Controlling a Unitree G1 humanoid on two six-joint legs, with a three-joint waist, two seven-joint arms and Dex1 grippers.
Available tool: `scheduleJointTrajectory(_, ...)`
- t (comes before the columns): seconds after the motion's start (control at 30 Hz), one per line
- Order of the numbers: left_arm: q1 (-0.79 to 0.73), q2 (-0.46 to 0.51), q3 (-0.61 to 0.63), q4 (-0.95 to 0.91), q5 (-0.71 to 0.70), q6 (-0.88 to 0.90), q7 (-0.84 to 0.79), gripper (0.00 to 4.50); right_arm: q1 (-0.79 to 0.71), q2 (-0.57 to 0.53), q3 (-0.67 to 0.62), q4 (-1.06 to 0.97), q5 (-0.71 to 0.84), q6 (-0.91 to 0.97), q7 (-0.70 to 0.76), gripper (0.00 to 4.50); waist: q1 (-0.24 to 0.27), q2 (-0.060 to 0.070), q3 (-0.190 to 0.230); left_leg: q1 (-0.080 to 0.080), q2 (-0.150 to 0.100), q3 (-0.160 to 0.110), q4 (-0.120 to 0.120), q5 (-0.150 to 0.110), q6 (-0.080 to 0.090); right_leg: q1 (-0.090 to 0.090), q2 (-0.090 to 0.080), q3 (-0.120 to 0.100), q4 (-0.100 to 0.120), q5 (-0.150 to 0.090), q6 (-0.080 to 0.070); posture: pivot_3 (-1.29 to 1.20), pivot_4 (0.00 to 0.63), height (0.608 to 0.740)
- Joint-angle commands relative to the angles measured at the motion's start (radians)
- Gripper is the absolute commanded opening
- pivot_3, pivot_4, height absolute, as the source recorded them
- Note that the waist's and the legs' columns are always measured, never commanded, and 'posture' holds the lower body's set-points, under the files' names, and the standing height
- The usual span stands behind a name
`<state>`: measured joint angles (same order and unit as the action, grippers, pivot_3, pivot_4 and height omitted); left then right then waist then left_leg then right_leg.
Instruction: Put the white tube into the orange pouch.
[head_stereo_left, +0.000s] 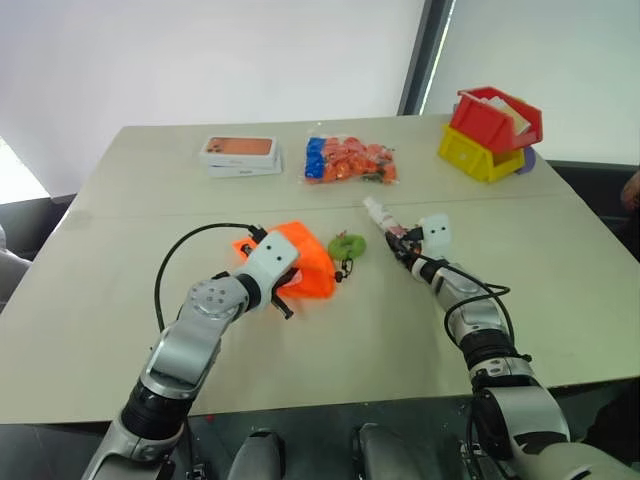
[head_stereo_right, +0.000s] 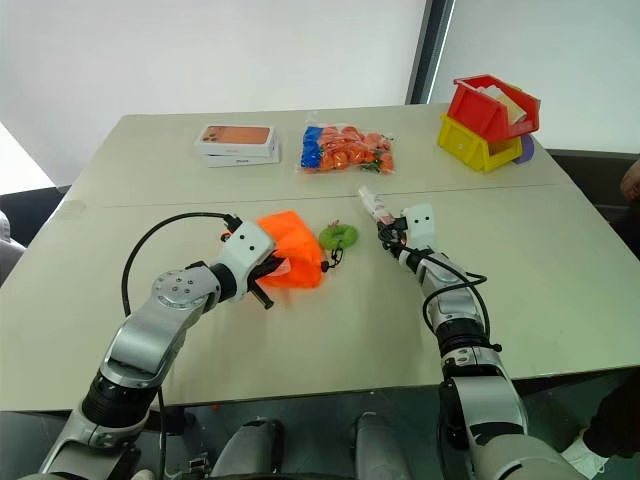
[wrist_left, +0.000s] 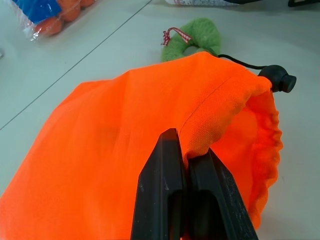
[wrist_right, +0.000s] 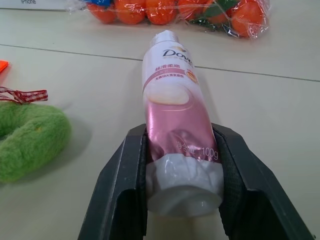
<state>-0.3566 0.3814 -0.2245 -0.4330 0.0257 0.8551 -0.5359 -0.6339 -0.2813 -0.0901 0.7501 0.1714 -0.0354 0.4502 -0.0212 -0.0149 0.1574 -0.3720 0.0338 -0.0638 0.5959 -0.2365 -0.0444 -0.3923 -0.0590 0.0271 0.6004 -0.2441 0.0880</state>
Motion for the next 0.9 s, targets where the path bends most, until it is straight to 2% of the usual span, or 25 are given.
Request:
scheduleJointTrajectory(0.03,-0.005,0.002,-0.009,-0.013,-0.008,-0.024,0.01,0.0,0.006,-0.004,-0.02,-0.062,0.014,-0.013,0.012,1.18,0.0,0.0,0.0,0.0,0.0,0.0,0.0,0.0,0.0,0.0,0.0,0.0,0.0,0.0,0.0,0.0,0.15,0.74)
scheduleJointTrajectory(0.13,-0.004,-0.002,-0.008,-0.009,-0.017,-0.027,0.013,0.0,0.039,-0.006,-0.028,-0.137,0.024,-0.004,0.013,1.18,0.001,0.0,0.0,0.0,0.0,0.0,0.0,0.0,0.0,0.0,0.0,0.0,0.0,0.0,0.0,0.0,0.15,0.74)
scheduleJointTrajectory(0.2,-0.005,-0.013,0.002,-0.006,-0.034,-0.022,0.015,0.0,0.097,-0.02,-0.039,-0.27,0.053,0.03,0.031,1.18,0.003,0.0,0.0,0.0,0.0,0.0,0.0,0.0,0.0,0.0,0.0,0.0,0.0,0.0,0.0,0.0,0.15,0.74)
scheduleJointTrajectory(0.37,-0.021,-0.043,0.05,0.002,-0.103,0.01,0.009,0.0,0.338,-0.103,-0.08,-0.696,0.179,0.193,0.107,1.18,0.008,0.001,0.0,-0.001,0.0,-0.001,0.0,0.0,0.0,0.0,0.0,0.0,0.0,0.0,0.004,0.0,0.15,0.74)
scheduleJointTrajectory(0.47,-0.042,-0.068,0.095,0.012,-0.175,0.039,-0.011,0.0,0.557,-0.194,-0.114,-0.975,0.306,0.321,0.2,1.18,0.012,0.001,0.0,-0.001,0.0,-0.001,0.0,0.0,0.0,0.001,0.0,-0.001,0.0,-0.002,0.003,0.0,0.15,0.74)
scheduleJointTrajectory(0.6,-0.054,-0.046,0.128,0.018,-0.259,0.077,-0.066,0.0,0.785,-0.282,-0.129,-1.271,0.477,0.475,0.261,1.18,-0.001,0.002,0.0,0.0,0.0,-0.001,0.0,0.0,0.0,0.002,0.0,-0.001,0.0,-0.005,0.006,0.0,0.15,0.74)
scheduleJointTrajectory(0.73,-0.061,-0.014,0.142,0.032,-0.314,0.081,-0.097,0.0,0.848,-0.284,-0.055,-1.386,0.484,0.528,0.236,1.18,-0.017,0.0,0.001,0.002,0.0,-0.002,0.001,0.0,0.0,0.002,0.001,0.0,0.0,-0.003,0.004,0.0,0.15,0.74)
scheduleJointTrajectory(0.9,-0.067,0.02,0.132,0.029,-0.351,0.072,-0.119,0.0,0.799,-0.223,0.05,-1.379,0.412,0.533,0.149,1.18,-0.017,-0.001,0.001,0.0,-0.001,-0.003,0.003,0.0,-0.001,0.002,0.0,0.0,-0.004,-0.003,0.003,0.0,0.15,0.74)
